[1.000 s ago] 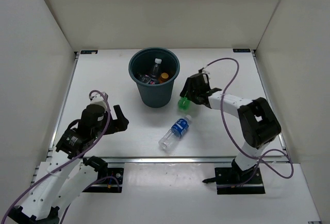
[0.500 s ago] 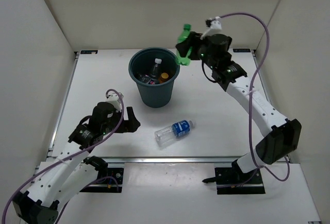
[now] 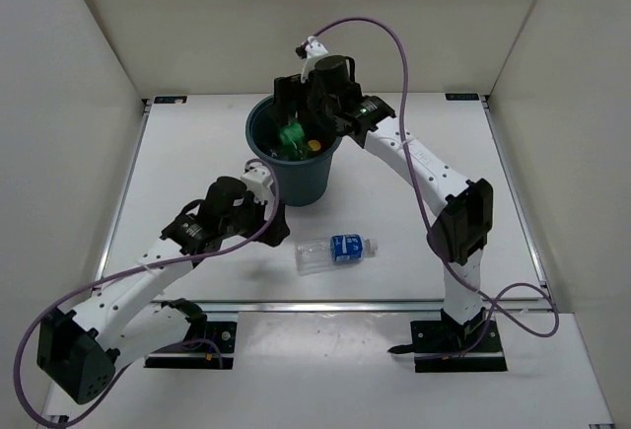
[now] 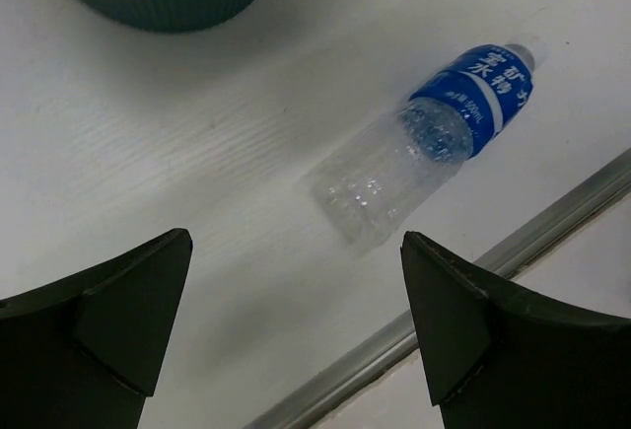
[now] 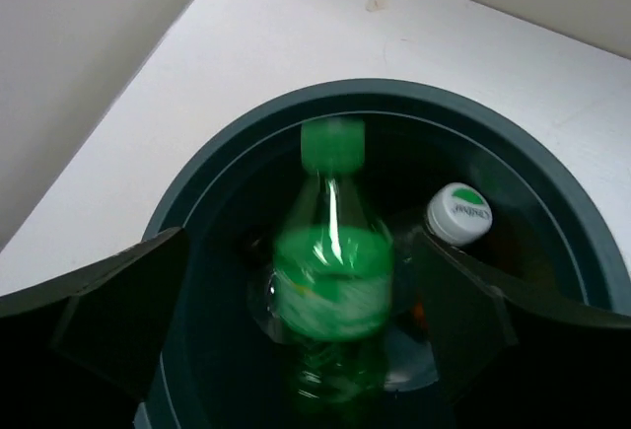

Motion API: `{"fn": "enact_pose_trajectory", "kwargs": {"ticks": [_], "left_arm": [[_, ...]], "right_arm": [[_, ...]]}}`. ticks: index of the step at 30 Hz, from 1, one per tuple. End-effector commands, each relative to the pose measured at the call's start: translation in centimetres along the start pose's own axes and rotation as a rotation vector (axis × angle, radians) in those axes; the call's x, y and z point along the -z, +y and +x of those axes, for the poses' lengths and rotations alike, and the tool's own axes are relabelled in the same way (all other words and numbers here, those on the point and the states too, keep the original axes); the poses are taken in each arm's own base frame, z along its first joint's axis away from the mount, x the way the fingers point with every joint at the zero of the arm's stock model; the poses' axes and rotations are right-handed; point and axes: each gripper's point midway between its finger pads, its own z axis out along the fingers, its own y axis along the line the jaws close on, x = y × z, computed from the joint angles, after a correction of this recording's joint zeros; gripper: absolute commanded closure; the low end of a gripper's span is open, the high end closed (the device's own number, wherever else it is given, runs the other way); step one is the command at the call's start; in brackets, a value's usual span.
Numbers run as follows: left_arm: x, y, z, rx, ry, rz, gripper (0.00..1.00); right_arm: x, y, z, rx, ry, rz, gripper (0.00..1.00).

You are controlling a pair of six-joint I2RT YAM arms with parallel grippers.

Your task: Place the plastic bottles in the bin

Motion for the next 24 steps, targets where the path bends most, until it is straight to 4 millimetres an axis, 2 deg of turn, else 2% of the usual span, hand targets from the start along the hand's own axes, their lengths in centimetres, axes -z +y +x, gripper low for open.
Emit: {"fn": "enact_pose_trajectory", "kwargs": {"ticks": [1, 2, 3, 5, 6, 8, 9, 11, 12, 13, 15, 17, 18, 19, 20, 21, 24], "left_arm": [[0.2, -2.9, -4.2, -0.191, -0.127, 0.119, 0.02], [-0.1, -3.7, -4.3, -0.242, -0.120, 0.161, 0.01], [0.1, -4.5, -4.8, -0.294, -0.131, 0.190, 0.02], [-0.6, -6.0, -4.5, -0.365, -0.091, 0.270, 0.02], [-1.2, -6.3, -4.2, -0.393, -0.072, 0.287, 0.02], [-1.4, -8.3, -3.6, -0.440, -0.042, 0.409, 0.02], [-2.0, -8.7, -3.1, -0.445, -0.018, 0.436, 0.02], [-2.4, -10.6, -2.4, -0.491, 0.009, 0.533, 0.01], [-3.3, -10.9, -1.8, -0.510, 0.036, 0.536, 0.02], [-3.7, -11.1, -1.8, -0.527, 0.031, 0.538, 0.01], [-5.6, -11.3, -0.9, -0.525, 0.062, 0.562, 0.01], [-6.9, -11.6, -0.6, -0.509, 0.084, 0.590, 0.01], [-7.7, -11.8, -0.9, -0.506, 0.091, 0.576, 0.02], [-8.6, -11.9, 0.2, -0.523, 0.128, 0.583, 0.01], [-8.8, -12.3, -0.1, -0.540, 0.124, 0.580, 0.01], [-9.4, -12.4, 0.5, -0.548, 0.150, 0.581, 0.02], [-10.4, -12.5, 2.2, -0.540, 0.193, 0.596, 0.01]], "right_arm": [[6.1, 0.4, -7.2, 0.034, -0.177, 0.024, 0.03], [6.2, -0.4, -6.2, 0.018, -0.154, 0.035, 0.02], [7.8, -0.6, -7.1, -0.001, -0.183, 0.037, 0.01], [11.1, -1.8, -6.4, -0.025, -0.198, 0.033, 0.01], [12.0, -1.8, -6.7, -0.048, -0.224, 0.023, 0.01], [15.4, -3.7, -5.3, -0.079, -0.235, 0.043, 0.00], [16.1, -3.9, -4.7, -0.100, -0.229, 0.049, 0.00], [19.3, -5.7, -3.5, -0.128, -0.236, 0.085, 0.01], [19.9, -7.0, -1.8, -0.154, -0.208, 0.118, 0.01], [21.8, -7.0, -2.0, -0.166, -0.237, 0.132, 0.01], [24.9, -8.7, -0.8, -0.213, -0.282, 0.189, 0.01], [27.3, -9.9, -0.4, -0.281, -0.323, 0.215, 0.01], [28.0, -10.5, 0.4, -0.294, -0.322, 0.215, 0.01], [29.2, -10.3, 0.2, -0.301, -0.343, 0.213, 0.01], [30.3, -11.1, 0.6, -0.311, -0.353, 0.236, 0.01], [31.2, -11.3, 0.3, -0.314, -0.369, 0.243, 0.01], [32.3, -11.9, 0.8, -0.310, -0.362, 0.272, 0.01]]}}
